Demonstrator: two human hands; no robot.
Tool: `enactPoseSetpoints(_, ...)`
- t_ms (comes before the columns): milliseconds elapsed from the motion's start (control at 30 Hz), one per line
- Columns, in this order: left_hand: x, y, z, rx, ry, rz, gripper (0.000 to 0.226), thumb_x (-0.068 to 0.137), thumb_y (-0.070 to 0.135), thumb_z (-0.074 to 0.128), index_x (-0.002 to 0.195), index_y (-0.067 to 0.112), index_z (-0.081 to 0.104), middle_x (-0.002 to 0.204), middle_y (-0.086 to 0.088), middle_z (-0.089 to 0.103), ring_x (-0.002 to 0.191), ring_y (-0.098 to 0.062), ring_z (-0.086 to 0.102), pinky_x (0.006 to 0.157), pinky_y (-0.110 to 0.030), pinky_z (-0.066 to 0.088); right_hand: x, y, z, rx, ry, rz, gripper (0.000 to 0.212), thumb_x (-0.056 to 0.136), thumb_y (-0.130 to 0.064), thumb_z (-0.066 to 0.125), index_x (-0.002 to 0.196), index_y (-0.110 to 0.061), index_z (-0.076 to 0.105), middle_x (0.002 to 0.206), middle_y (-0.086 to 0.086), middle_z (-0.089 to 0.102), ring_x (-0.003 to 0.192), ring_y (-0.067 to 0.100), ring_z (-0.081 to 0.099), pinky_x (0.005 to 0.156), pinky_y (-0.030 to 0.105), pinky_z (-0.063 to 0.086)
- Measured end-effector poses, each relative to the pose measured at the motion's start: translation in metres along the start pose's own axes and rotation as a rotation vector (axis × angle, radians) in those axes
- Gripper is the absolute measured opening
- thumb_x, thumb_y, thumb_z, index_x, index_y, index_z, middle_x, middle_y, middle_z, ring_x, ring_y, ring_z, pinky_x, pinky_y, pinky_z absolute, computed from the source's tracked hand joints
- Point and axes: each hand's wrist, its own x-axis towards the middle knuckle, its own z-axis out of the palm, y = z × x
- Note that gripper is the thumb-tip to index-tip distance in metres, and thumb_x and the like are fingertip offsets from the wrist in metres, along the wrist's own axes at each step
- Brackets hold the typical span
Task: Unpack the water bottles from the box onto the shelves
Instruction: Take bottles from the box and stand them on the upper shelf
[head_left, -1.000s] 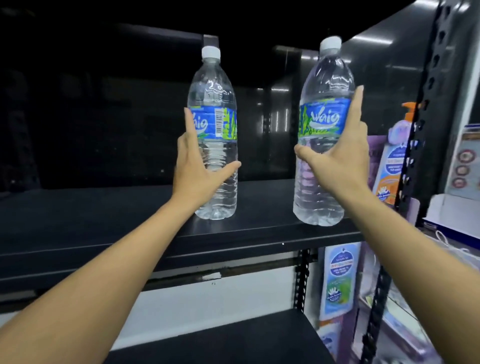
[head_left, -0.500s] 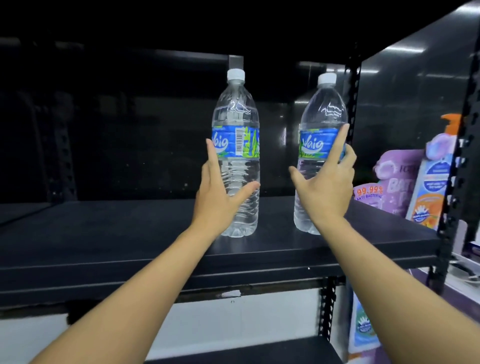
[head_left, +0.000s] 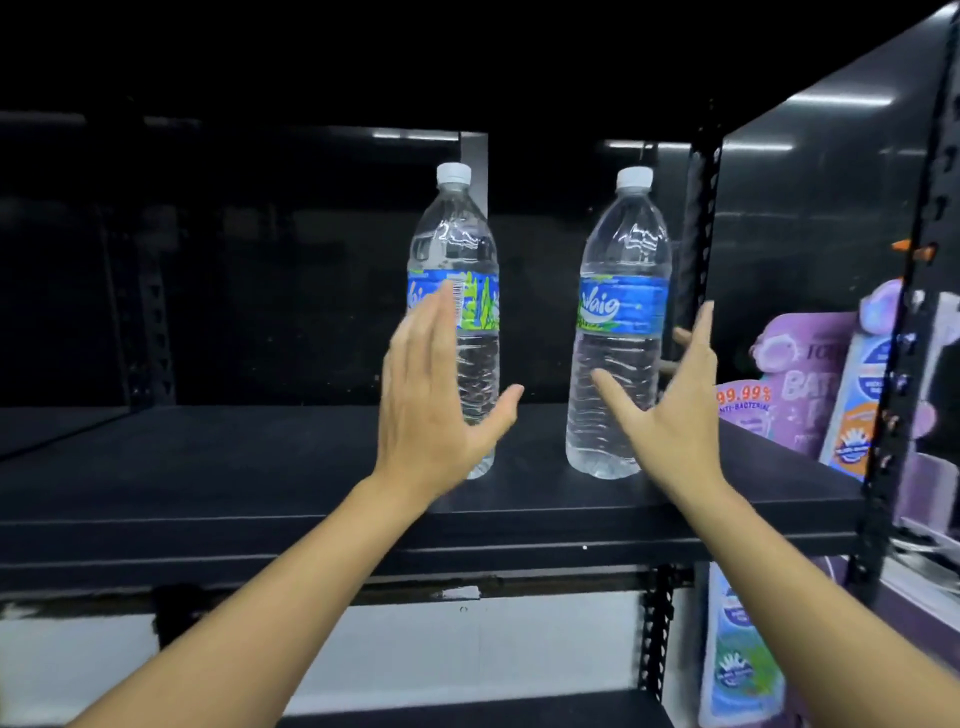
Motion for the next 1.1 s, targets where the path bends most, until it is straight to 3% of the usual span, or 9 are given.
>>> enactPoseSetpoints(100,0.005,0.027,0.02,-0.211,-0.169,-0.012,0.088,0.093,0.031,0.07,0.16,0.019,0.015,0.159,-0.006,0.038,0.141,-0.021,0.045,0.116,-0.042,0.04,-0.005,0.01,-0.011,0.119,0.002,0.142,0.101,0.078,-0.053,0.083,0.156,-0.029,0.024,0.136,-0.002,0.05,0.108,0.018,0.063,0.098,0.042,0.054)
enactPoseSetpoints(233,0.008,0.054,0.057,-0.49,-0.387,-0.465,0.084,0.101,0.041,0.058,0.161,0.039,0.0,0.157,0.01,0.037,0.128,-0.005,0.051,0.109,-0.039,0.044,-0.004,0.011,-0.015,0.228,-0.051,0.198,0.068,0.077,-0.048,0.085,0.127,-0.028,0.044,0.115,-0.007,0.059,0.094,0.012,0.066,0.089,0.037,0.058)
enactPoseSetpoints(367,0.005,0.058,0.079,-0.65,-0.526,-0.699,0.081,0.105,0.041,0.05,0.162,0.037,-0.008,0.16,0.008,0.039,0.112,0.009,0.054,0.1,-0.022,0.033,-0.004,0.014,-0.015,0.209,-0.089,0.171,0.052,0.08,-0.047,0.083,0.117,-0.029,0.05,0.113,-0.015,0.063,0.096,0.006,0.065,0.085,0.026,0.055)
enactPoseSetpoints(467,0.003,0.053,0.083,-0.69,-0.539,-0.744,0.083,0.105,0.035,0.054,0.162,0.035,-0.006,0.152,0.011,0.048,0.099,0.019,0.053,0.084,-0.004,0.037,-0.003,0.017,-0.014,0.205,-0.114,0.156,0.046,0.085,-0.046,0.079,0.118,-0.031,0.052,0.115,-0.015,0.065,0.1,0.006,0.066,0.086,0.028,0.055)
enactPoseSetpoints(567,0.002,0.049,0.083,-0.695,-0.49,-0.744,0.087,0.102,0.025,0.06,0.163,0.033,-0.001,0.143,0.013,0.056,0.093,0.021,0.06,0.073,0.004,0.041,-0.001,0.019,-0.014,0.234,-0.157,0.165,0.042,0.091,-0.043,0.073,0.125,-0.029,0.053,0.119,-0.016,0.065,0.104,0.003,0.065,0.094,0.033,0.056)
enactPoseSetpoints(700,0.001,0.049,0.082,-0.682,-0.443,-0.711,0.089,0.094,0.021,0.073,0.161,0.031,0.016,0.121,0.024,0.06,0.094,0.017,0.064,0.074,-0.002,0.047,0.0,0.021,-0.016,0.309,-0.197,0.234,0.042,0.094,-0.047,0.068,0.131,-0.03,0.056,0.122,-0.018,0.067,0.11,0.001,0.066,0.101,0.039,0.055)
enactPoseSetpoints(800,-0.001,0.049,0.081,-0.652,-0.409,-0.683,0.086,0.082,0.024,0.085,0.152,0.032,0.036,0.119,0.021,0.064,0.096,0.01,0.067,0.077,-0.01,0.053,0.0,0.02,-0.016,0.329,-0.215,0.247,0.052,0.084,-0.059,0.075,0.127,-0.037,0.056,0.119,-0.02,0.069,0.107,0.0,0.067,0.097,0.036,0.057)
enactPoseSetpoints(900,-0.002,0.048,0.083,-0.618,-0.401,-0.658,0.071,0.08,0.029,0.087,0.141,0.033,0.051,0.126,0.018,0.063,0.099,0.005,0.067,0.084,-0.018,0.054,0.0,0.021,-0.017,0.344,-0.236,0.254,0.055,0.079,-0.055,0.081,0.126,-0.039,0.057,0.115,-0.017,0.071,0.1,0.001,0.071,0.09,0.034,0.06)
enactPoseSetpoints(1100,-0.002,0.047,0.083,-0.643,-0.457,-0.675,0.07,0.084,0.026,0.083,0.143,0.032,0.047,0.13,0.022,0.059,0.108,0.003,0.064,0.094,-0.022,0.052,0.004,0.026,-0.017,0.445,-0.319,0.278,0.046,0.095,-0.038,0.071,0.14,-0.035,0.058,0.123,-0.008,0.072,0.103,0.007,0.074,0.097,0.04,0.059)
